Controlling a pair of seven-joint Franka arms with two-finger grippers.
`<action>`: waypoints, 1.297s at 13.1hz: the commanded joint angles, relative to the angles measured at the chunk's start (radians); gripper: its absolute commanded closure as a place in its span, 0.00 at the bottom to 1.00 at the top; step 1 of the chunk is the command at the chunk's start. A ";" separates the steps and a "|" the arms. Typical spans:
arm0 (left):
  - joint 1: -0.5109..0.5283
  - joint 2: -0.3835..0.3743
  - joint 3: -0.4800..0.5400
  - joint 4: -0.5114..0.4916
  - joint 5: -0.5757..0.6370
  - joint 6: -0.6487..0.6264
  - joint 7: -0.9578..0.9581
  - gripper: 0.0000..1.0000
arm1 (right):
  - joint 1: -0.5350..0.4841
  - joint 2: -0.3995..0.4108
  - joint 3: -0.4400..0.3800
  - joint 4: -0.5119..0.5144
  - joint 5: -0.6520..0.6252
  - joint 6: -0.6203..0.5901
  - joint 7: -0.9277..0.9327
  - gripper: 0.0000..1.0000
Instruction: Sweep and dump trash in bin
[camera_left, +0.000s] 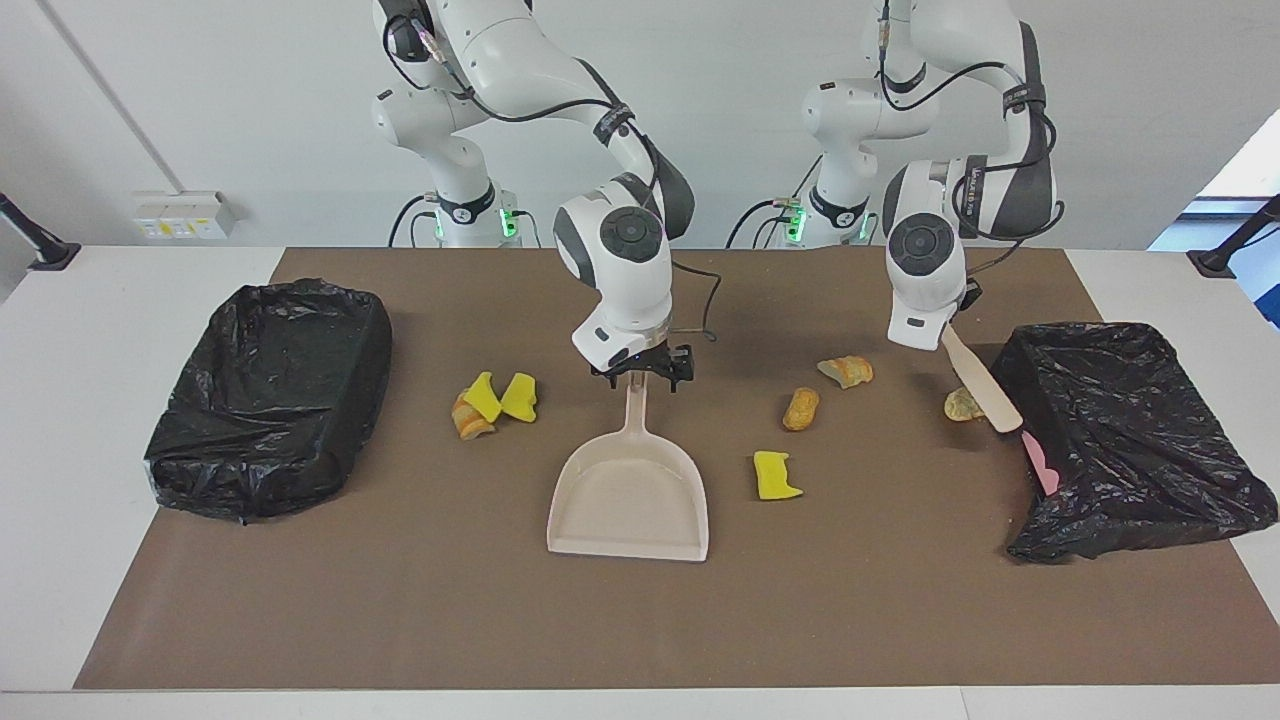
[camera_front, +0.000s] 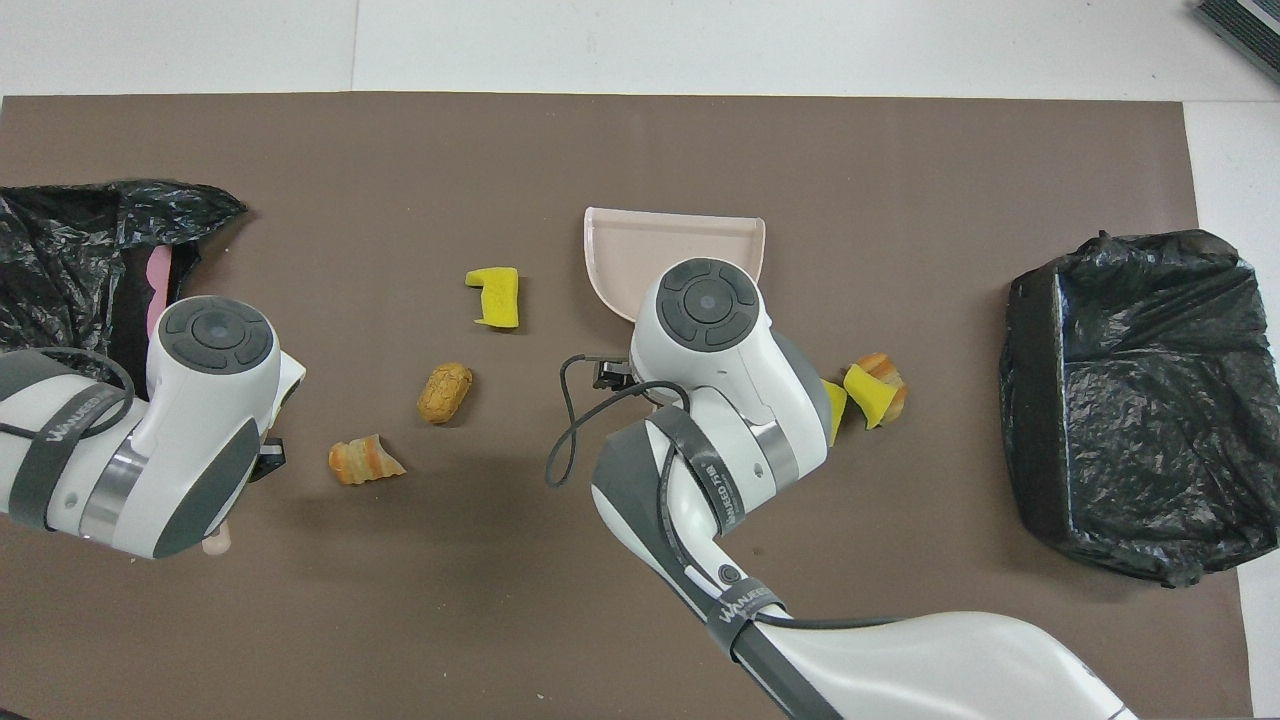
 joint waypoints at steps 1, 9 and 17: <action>0.052 -0.089 -0.012 -0.123 0.019 0.058 0.096 1.00 | 0.006 -0.006 -0.002 -0.017 -0.057 0.011 -0.022 0.00; 0.017 -0.086 -0.020 -0.143 -0.100 0.162 0.133 1.00 | 0.009 -0.007 -0.002 -0.013 -0.085 0.000 -0.005 1.00; -0.112 -0.077 -0.016 -0.029 -0.267 0.141 0.159 1.00 | -0.097 -0.145 -0.010 -0.042 -0.082 -0.065 -0.597 1.00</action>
